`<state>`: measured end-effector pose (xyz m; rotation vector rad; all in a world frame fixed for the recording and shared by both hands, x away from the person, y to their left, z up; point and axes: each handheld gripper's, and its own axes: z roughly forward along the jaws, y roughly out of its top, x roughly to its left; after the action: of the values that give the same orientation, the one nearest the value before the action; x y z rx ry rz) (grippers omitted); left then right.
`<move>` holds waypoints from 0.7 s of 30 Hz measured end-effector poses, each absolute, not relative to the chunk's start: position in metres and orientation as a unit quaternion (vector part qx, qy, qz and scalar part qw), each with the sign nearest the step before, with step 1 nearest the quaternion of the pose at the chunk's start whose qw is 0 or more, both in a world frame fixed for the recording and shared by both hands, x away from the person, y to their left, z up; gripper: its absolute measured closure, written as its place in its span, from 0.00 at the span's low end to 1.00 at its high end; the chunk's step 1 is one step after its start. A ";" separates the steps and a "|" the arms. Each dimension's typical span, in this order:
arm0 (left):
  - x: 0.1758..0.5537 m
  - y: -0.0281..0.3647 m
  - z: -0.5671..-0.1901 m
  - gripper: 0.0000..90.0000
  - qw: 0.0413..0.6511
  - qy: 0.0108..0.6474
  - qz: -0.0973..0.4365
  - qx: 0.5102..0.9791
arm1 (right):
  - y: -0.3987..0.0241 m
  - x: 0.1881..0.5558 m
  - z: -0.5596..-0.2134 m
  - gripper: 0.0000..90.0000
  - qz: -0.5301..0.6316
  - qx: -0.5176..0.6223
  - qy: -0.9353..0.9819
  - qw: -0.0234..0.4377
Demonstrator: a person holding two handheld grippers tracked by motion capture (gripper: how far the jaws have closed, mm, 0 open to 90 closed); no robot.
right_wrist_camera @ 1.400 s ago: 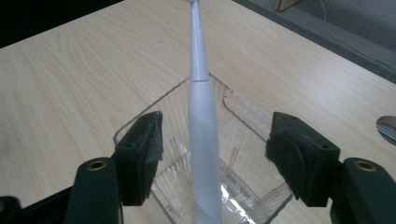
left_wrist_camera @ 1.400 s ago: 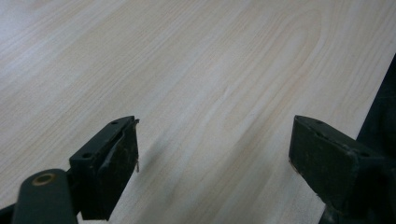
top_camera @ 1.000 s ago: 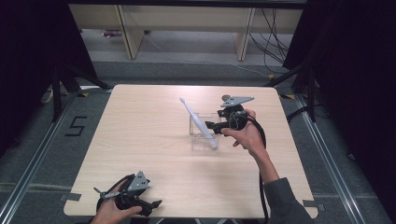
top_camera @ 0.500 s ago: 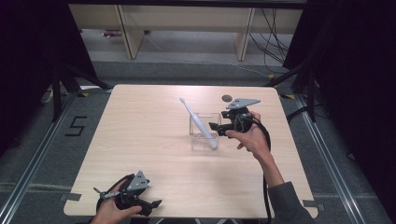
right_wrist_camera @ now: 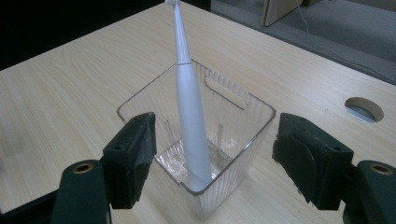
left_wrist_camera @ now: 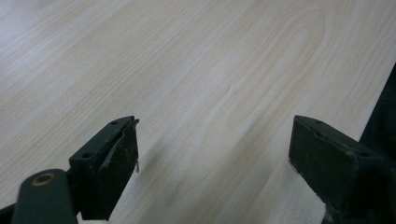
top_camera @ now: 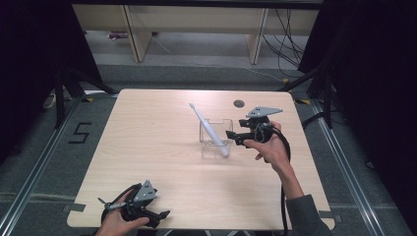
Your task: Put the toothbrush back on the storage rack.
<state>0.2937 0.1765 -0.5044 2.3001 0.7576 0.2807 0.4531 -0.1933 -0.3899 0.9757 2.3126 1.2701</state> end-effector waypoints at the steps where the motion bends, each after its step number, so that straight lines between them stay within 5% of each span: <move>1: 0.293 0.176 -0.504 0.17 0.345 0.293 0.107 0.885 | -0.193 0.453 -0.391 0.32 0.452 0.346 0.806 0.166; 21: 0.293 0.177 -0.503 0.17 0.347 0.291 0.110 0.885 | -0.208 0.435 -0.391 0.25 0.444 0.355 0.806 0.164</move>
<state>0.2929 0.1775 -0.5035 2.2954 0.7552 0.2855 0.4349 -0.2077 -0.3913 1.0114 2.2978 1.2659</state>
